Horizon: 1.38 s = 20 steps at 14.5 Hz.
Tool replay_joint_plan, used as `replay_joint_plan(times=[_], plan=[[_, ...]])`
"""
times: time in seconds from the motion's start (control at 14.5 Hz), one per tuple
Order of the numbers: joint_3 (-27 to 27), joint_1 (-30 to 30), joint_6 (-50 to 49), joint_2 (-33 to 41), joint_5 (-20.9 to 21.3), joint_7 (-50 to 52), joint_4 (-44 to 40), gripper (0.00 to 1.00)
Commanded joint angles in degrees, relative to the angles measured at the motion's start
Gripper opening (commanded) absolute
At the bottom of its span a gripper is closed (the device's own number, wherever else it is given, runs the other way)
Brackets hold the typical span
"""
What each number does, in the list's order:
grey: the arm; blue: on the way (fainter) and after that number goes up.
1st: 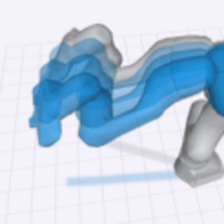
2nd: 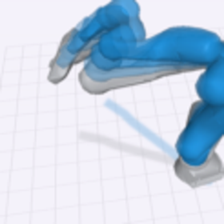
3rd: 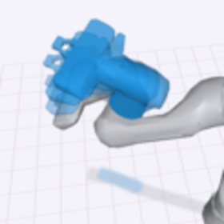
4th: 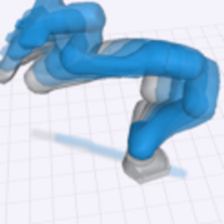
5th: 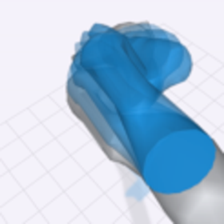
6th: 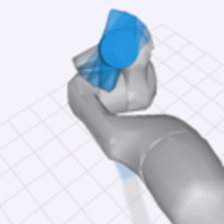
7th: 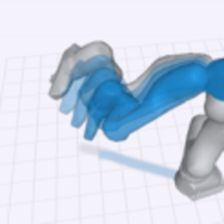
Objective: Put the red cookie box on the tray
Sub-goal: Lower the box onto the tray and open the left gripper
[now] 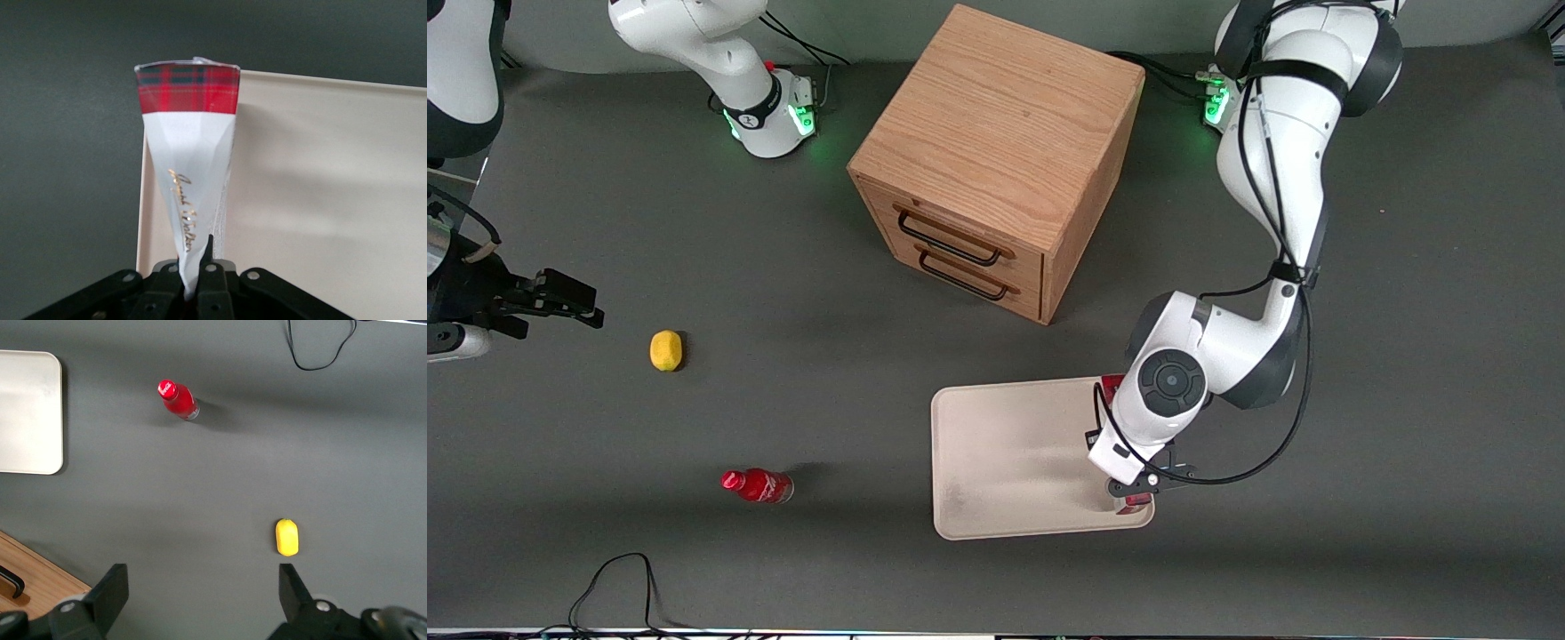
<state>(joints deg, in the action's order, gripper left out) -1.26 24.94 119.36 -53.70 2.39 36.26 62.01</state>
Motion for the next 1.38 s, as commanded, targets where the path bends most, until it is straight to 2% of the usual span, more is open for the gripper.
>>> replay_joint_plan(times=[0.0, 0.07, 0.14, 0.21, 0.28, 0.62, 0.83, 1.04, 1.31], plan=[[0.0, -0.1, 1.4, 1.5, 1.5, -0.7, 2.1, 0.00], [0.0, -0.1, 1.4, 1.4, 1.5, -0.9, 2.1, 0.00], [0.0, -0.1, 1.5, 1.4, 1.8, -1.4, 2.1, 0.11], [0.1, 0.0, 1.5, 1.4, 2.1, -1.5, 2.1, 0.91], [0.1, 0.0, 1.5, 1.5, 2.3, -1.5, 2.1, 1.00], [0.0, 0.0, 1.4, 2.0, 2.3, -0.8, 2.1, 1.00], [0.0, -0.2, -1.0, 4.9, 1.4, -0.5, 1.4, 1.00], [-0.2, -0.3, -11.2, 10.8, 1.5, -0.5, 0.0, 1.00], [-0.1, -1.0, -24.1, 22.3, 1.6, -1.5, -0.1, 1.00]])
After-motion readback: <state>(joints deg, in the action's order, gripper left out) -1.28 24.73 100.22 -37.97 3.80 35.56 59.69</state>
